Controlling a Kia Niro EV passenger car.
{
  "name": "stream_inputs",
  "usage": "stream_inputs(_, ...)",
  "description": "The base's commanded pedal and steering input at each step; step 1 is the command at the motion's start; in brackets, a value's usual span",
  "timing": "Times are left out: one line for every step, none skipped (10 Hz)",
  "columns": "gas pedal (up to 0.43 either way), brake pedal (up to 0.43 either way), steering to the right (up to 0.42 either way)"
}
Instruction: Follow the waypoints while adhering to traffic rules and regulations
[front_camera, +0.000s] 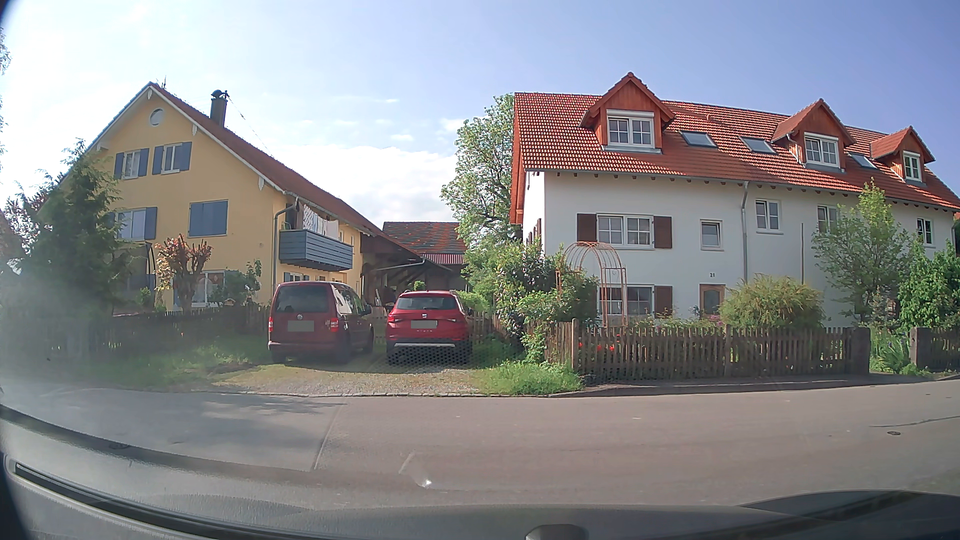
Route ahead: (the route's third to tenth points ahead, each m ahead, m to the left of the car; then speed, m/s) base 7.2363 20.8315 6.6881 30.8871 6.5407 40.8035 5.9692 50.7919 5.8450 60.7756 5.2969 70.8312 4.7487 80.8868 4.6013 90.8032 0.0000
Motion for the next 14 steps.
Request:
stream_inputs(0.000,0.299,0.756)
stream_inputs(0.000,0.299,0.756)
stream_inputs(0.000,0.299,0.756)
stream_inputs(0.000,0.299,0.756)
stream_inputs(0.000,0.293,0.756)
stream_inputs(0.000,0.293,0.756)
stream_inputs(0.000,0.287,0.756)
stream_inputs(0.000,0.287,0.754)
stream_inputs(0.000,0.280,0.752)
stream_inputs(0.000,0.268,0.752)
stream_inputs(0.000,0.268,0.752)
stream_inputs(0.000,0.268,0.747)
stream_inputs(0.000,0.268,0.739)
stream_inputs(0.000,0.268,0.735)
